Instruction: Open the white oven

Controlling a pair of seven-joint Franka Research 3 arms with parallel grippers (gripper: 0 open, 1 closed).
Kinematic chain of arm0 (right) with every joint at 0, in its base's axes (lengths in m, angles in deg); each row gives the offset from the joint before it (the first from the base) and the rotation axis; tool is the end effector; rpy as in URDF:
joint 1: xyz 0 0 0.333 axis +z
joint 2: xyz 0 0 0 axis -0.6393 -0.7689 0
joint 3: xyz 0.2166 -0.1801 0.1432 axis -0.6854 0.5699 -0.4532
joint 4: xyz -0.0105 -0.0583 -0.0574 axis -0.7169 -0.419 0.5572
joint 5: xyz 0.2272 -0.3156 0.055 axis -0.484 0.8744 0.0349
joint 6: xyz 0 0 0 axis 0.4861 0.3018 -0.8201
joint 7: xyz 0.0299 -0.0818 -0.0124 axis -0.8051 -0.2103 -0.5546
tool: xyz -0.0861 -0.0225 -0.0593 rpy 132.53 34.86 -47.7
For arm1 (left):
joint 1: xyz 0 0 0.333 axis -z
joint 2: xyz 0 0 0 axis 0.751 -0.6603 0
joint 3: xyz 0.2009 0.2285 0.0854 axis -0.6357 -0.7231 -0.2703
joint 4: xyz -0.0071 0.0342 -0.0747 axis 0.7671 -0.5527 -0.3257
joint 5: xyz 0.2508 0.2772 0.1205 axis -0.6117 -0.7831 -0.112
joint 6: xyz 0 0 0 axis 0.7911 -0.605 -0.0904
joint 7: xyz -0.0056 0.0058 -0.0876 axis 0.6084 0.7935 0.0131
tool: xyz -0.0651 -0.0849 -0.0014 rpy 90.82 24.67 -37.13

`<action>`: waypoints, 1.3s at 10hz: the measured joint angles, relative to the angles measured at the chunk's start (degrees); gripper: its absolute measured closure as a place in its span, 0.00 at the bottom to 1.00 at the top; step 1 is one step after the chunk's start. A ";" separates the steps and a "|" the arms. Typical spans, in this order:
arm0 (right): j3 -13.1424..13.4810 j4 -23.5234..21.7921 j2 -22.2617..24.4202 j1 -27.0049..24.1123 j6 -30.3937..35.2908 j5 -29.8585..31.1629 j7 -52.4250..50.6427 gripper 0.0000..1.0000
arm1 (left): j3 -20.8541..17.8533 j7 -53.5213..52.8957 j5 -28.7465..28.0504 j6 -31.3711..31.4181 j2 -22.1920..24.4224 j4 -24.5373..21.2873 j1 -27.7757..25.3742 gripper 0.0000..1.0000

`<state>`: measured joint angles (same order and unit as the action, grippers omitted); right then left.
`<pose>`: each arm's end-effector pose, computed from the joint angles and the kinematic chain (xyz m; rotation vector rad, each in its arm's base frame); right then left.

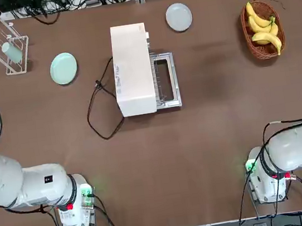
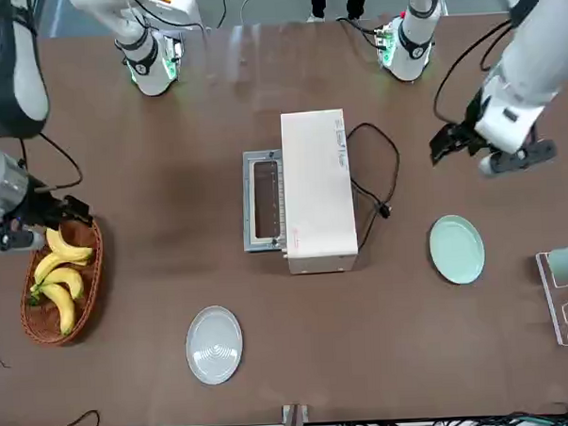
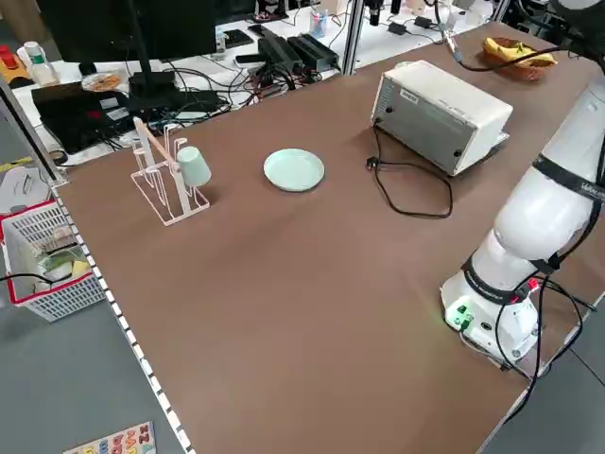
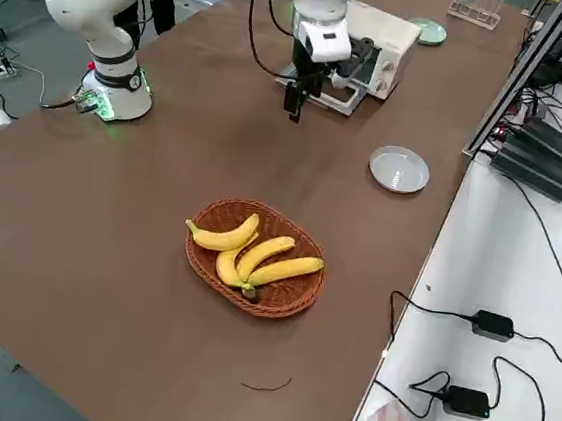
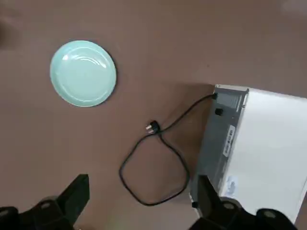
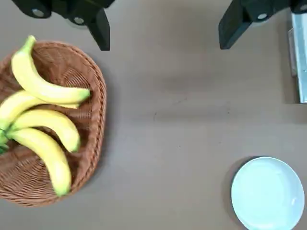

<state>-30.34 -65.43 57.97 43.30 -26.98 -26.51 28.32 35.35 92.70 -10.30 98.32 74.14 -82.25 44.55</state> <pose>0.5891 -0.0396 0.5081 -3.0668 0.0237 -0.0181 0.5467 -0.1170 0.6102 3.0645 0.2922 -0.0183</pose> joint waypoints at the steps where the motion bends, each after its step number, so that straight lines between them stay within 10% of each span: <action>1: -0.07 0.96 1.31 -1.13 2.43 0.19 0.11 0.00 | -1.80 -2.03 0.00 -0.95 0.94 0.92 -0.15 0.00; 4: -0.37 5.01 4.65 -1.78 10.09 1.95 0.66 0.00 | -11.44 -12.21 -0.01 -6.69 0.90 6.94 5.07 0.00; 13: -0.35 10.22 8.41 -1.41 20.53 2.41 3.84 0.00 | -11.54 -20.08 -2.86 -10.44 -0.81 9.62 6.42 0.00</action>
<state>-30.68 -55.21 66.38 41.89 -6.45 -24.09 32.16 23.82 72.62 -13.16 87.88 73.33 -72.63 50.97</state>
